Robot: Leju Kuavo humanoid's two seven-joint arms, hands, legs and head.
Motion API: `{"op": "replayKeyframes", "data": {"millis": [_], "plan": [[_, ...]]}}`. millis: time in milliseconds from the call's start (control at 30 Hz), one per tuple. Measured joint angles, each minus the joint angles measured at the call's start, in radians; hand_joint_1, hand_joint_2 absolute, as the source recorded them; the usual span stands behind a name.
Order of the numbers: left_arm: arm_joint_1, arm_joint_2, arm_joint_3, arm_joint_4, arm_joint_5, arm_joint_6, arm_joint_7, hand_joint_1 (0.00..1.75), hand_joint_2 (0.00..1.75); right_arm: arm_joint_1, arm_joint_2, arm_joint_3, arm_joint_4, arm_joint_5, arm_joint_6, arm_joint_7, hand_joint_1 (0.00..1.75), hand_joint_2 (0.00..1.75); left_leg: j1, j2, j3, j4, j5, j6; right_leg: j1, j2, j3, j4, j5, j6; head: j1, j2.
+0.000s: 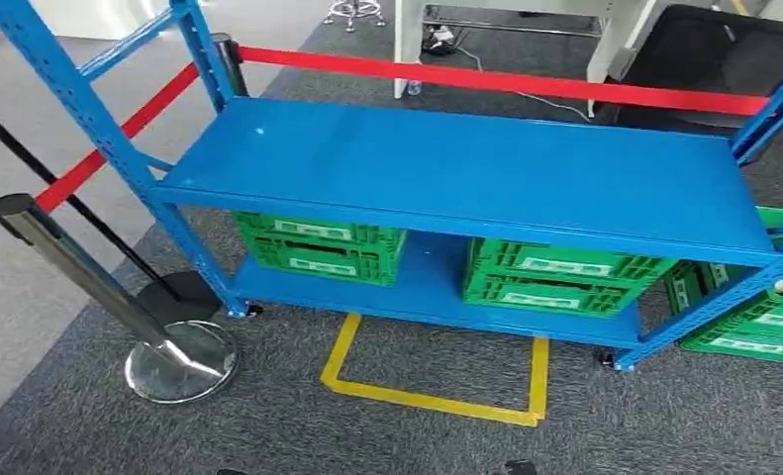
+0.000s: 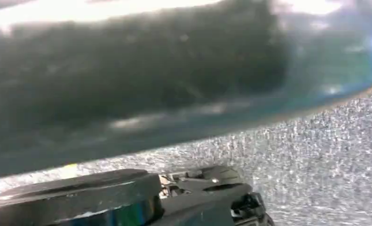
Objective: Take the parts from the cabinet and place them on the table.
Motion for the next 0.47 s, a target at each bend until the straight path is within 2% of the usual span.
{"op": "replayKeyframes", "data": {"millis": [67,100,133,167,200,267,300,333,400,433,467], "plan": [[-0.001,0.0,0.004,-0.002,-0.002,-0.001,0.0,0.0,0.0,0.002,0.0,-0.002,0.0,-0.002,0.0,0.0,0.0,0.0,0.001,0.025,0.003,-0.004,0.002,-0.005,0.002,0.024,0.0,-0.003,0.005,-0.007,-0.002,0.0],[-0.001,0.0,0.005,-0.003,-0.004,-0.001,0.0,0.0,0.0,0.004,0.0,-0.004,0.0,-0.002,0.0,0.0,0.0,0.0,0.0,0.034,0.006,-0.003,-0.002,-0.009,-0.004,0.036,0.003,-0.012,0.01,-0.014,-0.001,0.0],[-0.001,0.002,0.005,-0.005,-0.007,-0.001,0.0,0.0,0.0,0.007,0.0,-0.006,0.0,-0.003,0.0,0.0,0.0,0.0,0.005,0.005,0.006,0.006,-0.016,-0.018,-0.01,0.044,0.007,-0.017,0.016,-0.016,-0.002,0.0],[-0.001,0.002,0.005,-0.006,-0.008,-0.001,0.0,0.0,0.0,0.005,0.0,-0.008,-0.001,-0.003,0.0,0.001,0.0,0.0,0.008,-0.031,-0.012,0.047,-0.049,-0.025,-0.013,0.055,0.008,-0.019,0.018,-0.02,-0.007,0.0],[-0.001,0.002,0.006,-0.006,-0.009,-0.002,0.0,0.0,0.0,0.003,0.0,-0.009,-0.002,-0.004,0.0,0.001,0.0,0.0,0.011,-0.046,-0.042,0.114,-0.086,-0.03,-0.015,0.066,0.006,-0.019,0.019,-0.021,-0.008,0.0],[0.0,0.002,0.017,-0.007,-0.014,-0.004,0.0,0.0,0.0,0.002,0.0,-0.011,-0.002,-0.004,0.001,0.001,0.0,0.0,0.018,-0.053,-0.114,0.262,-0.143,-0.038,-0.016,0.09,0.006,-0.019,0.018,-0.022,-0.009,0.0],[0.0,0.002,0.021,-0.008,-0.017,-0.005,0.0,0.0,0.0,0.003,0.0,-0.015,-0.002,-0.005,0.001,0.001,0.0,0.0,0.021,-0.053,-0.132,0.292,-0.141,-0.04,-0.016,0.103,0.007,-0.019,0.018,-0.022,-0.01,0.0],[0.0,0.002,0.023,-0.008,-0.018,-0.005,0.0,0.0,0.0,0.004,0.0,-0.018,-0.002,-0.005,0.0,0.001,0.0,0.0,0.024,-0.053,-0.127,0.272,-0.111,-0.041,-0.017,0.116,0.009,-0.019,0.018,-0.021,-0.009,0.0],[-0.001,0.002,0.024,-0.011,-0.019,-0.007,0.0,0.0,0.0,0.003,0.0,-0.02,-0.002,-0.006,0.001,0.002,0.0,0.0,0.03,-0.063,-0.065,0.136,-0.019,-0.043,-0.021,0.146,0.015,-0.019,0.016,-0.017,-0.009,0.0],[0.0,0.002,0.024,-0.013,-0.019,-0.008,0.0,0.0,0.0,0.003,0.0,-0.021,-0.002,-0.007,0.001,0.002,0.0,0.0,0.036,-0.098,-0.019,0.041,0.026,-0.045,-0.023,0.16,0.017,-0.019,0.013,-0.011,-0.01,0.0],[0.0,0.0,0.027,-0.013,-0.02,-0.008,0.0,0.0,0.0,0.0,0.0,-0.023,-0.002,-0.008,0.002,0.002,0.0,0.0,0.041,-0.154,-0.005,0.011,0.009,-0.043,-0.02,0.168,0.016,-0.017,0.012,-0.003,-0.012,0.0]]}}
